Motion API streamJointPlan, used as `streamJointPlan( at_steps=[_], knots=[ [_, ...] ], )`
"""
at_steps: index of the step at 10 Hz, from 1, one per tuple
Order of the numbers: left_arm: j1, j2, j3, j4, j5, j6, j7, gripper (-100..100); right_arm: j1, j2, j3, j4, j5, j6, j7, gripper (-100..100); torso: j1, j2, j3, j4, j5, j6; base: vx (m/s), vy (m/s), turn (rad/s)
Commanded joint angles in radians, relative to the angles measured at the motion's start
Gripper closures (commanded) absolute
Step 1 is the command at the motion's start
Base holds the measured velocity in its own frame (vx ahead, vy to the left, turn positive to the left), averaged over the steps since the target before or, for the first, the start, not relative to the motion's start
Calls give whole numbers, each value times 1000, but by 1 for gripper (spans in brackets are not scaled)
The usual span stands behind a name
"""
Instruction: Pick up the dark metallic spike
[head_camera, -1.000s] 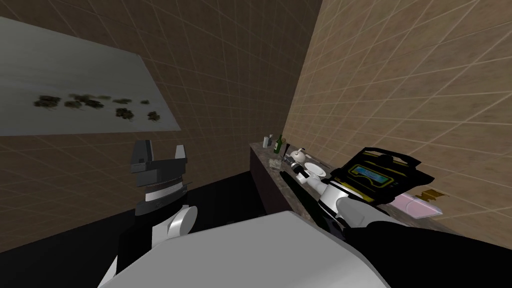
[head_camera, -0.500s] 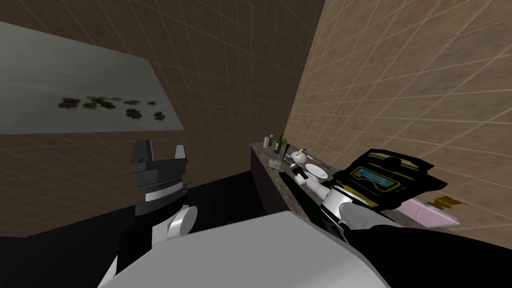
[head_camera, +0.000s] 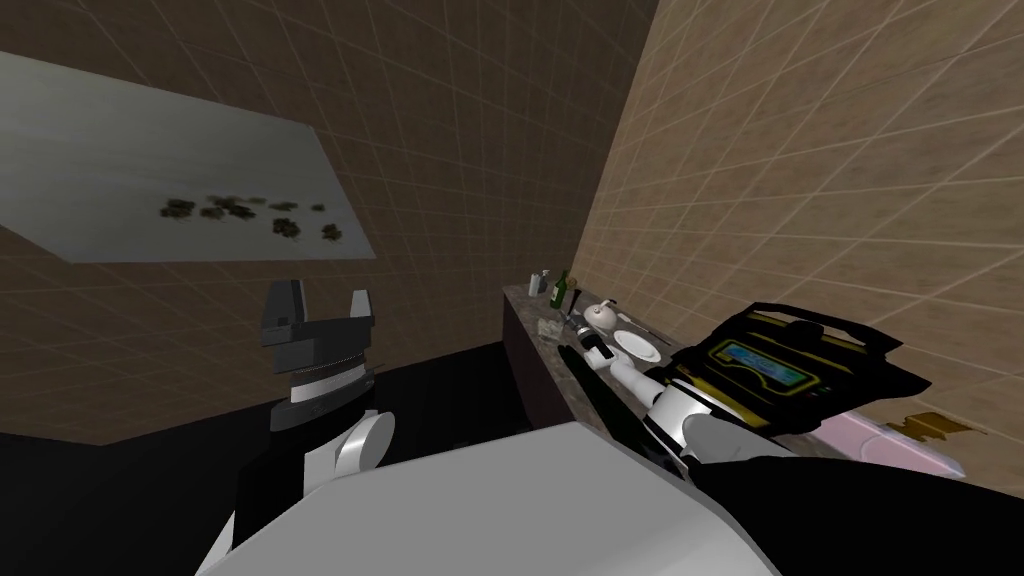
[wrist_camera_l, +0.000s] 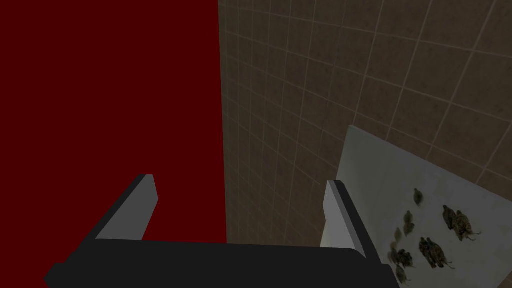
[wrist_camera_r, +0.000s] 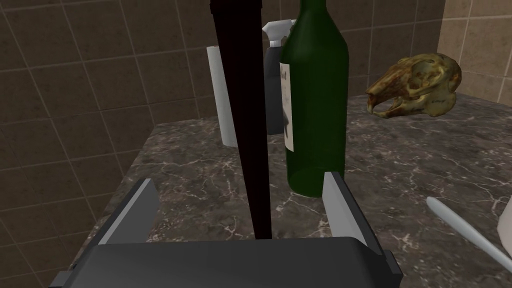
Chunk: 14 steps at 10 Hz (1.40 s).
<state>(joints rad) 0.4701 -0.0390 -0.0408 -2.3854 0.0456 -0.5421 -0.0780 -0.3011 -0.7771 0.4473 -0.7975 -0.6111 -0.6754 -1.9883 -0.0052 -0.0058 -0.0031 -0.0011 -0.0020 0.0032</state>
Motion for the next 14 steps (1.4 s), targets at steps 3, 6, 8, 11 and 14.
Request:
streamJointPlan(
  at_steps=[3, 6, 8, 11, 14],
  knots=[
    [0, 0, 0, 0, 0, 0, 0, 0, 63, 18, -59, -55, -76, 55, 94, -100, 1, 0, 0, 0, 0, -1, -12, -45, 133],
    [0, 0, 0, 0, 0, 0, 0, 0, 63, 18, -59, -108, -83, 55, 163, -100, 4, -1, 0, 0, 1, 0, -1, 0, 1],
    [0, 0, 0, 0, 0, 0, 0, 0, 124, 35, -116, -178, -158, 111, 231, -100, 1, 2, 1, 0, 0, -1, -55, -57, 188],
    [0, 0, 0, 0, 0, 0, 0, 0, 174, 51, -164, -252, -208, 158, 314, -100, 3, 0, 0, 0, 1, 0, -25, -26, 87],
    [0, 0, 0, 0, 0, 0, 0, 0, 184, 51, -173, -309, -238, 168, 395, -100, 2, 0, 0, 0, 1, 0, -21, -21, 69]
  ],
)
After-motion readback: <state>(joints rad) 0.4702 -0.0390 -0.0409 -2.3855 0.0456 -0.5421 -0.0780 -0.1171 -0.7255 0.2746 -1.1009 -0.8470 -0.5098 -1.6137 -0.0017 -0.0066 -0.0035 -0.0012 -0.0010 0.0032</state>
